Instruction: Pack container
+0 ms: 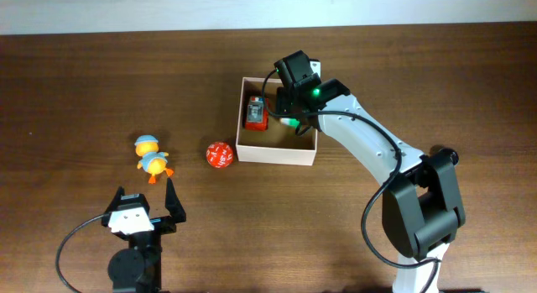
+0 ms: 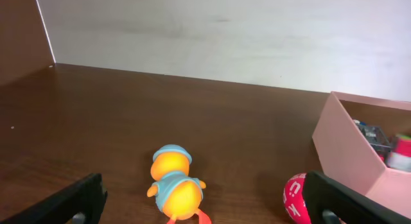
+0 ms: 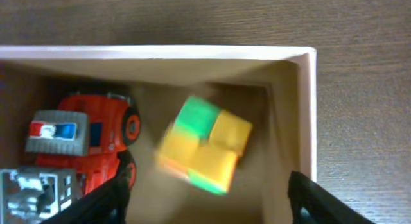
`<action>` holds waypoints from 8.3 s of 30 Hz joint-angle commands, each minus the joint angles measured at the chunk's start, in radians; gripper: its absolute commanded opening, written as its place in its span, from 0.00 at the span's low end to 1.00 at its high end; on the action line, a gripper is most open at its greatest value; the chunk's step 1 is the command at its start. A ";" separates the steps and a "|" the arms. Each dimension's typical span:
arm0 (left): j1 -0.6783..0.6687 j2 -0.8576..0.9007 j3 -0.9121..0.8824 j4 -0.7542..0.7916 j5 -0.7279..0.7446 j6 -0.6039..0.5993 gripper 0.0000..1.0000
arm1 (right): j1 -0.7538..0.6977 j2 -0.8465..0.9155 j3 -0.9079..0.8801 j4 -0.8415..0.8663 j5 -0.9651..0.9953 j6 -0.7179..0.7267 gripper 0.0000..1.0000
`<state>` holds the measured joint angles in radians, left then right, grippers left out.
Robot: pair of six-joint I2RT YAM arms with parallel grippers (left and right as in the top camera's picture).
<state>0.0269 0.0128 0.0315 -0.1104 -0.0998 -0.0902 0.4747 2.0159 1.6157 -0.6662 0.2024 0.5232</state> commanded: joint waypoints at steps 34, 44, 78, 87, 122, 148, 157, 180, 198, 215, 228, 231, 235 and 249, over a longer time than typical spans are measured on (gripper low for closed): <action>0.005 -0.006 -0.006 0.002 0.017 0.016 0.99 | 0.035 0.061 0.021 0.093 -0.360 -0.284 0.08; 0.005 -0.006 -0.006 0.002 0.017 0.016 0.99 | 0.004 0.095 0.021 0.129 -0.356 -0.307 0.04; 0.005 -0.006 -0.006 0.002 0.017 0.016 0.99 | -0.076 0.121 0.021 0.170 -0.424 -0.403 0.05; 0.005 -0.006 -0.006 0.002 0.017 0.016 0.99 | -0.076 0.151 0.021 0.169 -0.454 -0.415 0.04; 0.005 -0.006 -0.006 0.002 0.017 0.016 0.99 | -0.077 0.151 0.021 0.232 -0.184 -0.331 0.05; 0.005 -0.006 -0.006 0.002 0.017 0.016 0.99 | -0.076 0.151 0.021 0.239 -0.235 -0.329 0.06; 0.005 -0.006 -0.006 0.002 0.017 0.016 0.99 | -0.075 0.151 0.021 0.235 -0.428 -0.381 0.06; 0.005 -0.006 -0.006 0.002 0.017 0.016 0.99 | -0.035 0.116 0.172 -0.171 -0.456 -0.397 0.04; 0.005 -0.006 -0.006 0.002 0.017 0.016 0.99 | 0.003 0.116 0.208 -0.547 -0.156 -0.408 0.04; 0.005 -0.006 -0.006 0.002 0.017 0.016 0.99 | 0.001 0.116 0.208 -0.549 -0.006 -0.512 0.04; 0.005 -0.006 -0.006 0.002 0.017 0.016 0.99 | 0.002 0.116 0.474 -0.596 -0.132 -0.519 0.13; 0.005 -0.006 -0.006 0.002 0.017 0.016 0.99 | -0.005 0.116 0.596 -0.656 -0.131 -0.504 0.34; 0.005 -0.006 -0.006 0.002 0.017 0.016 0.99 | -0.065 0.116 0.751 -0.769 -0.127 -0.436 0.62; 0.005 -0.006 -0.006 0.002 0.017 0.016 0.99 | -0.454 -0.004 0.829 -1.033 -0.109 -0.330 0.69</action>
<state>0.0269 0.0128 0.0315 -0.1108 -0.1001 -0.0902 0.0685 2.1281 2.4340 -1.6928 0.0895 0.1596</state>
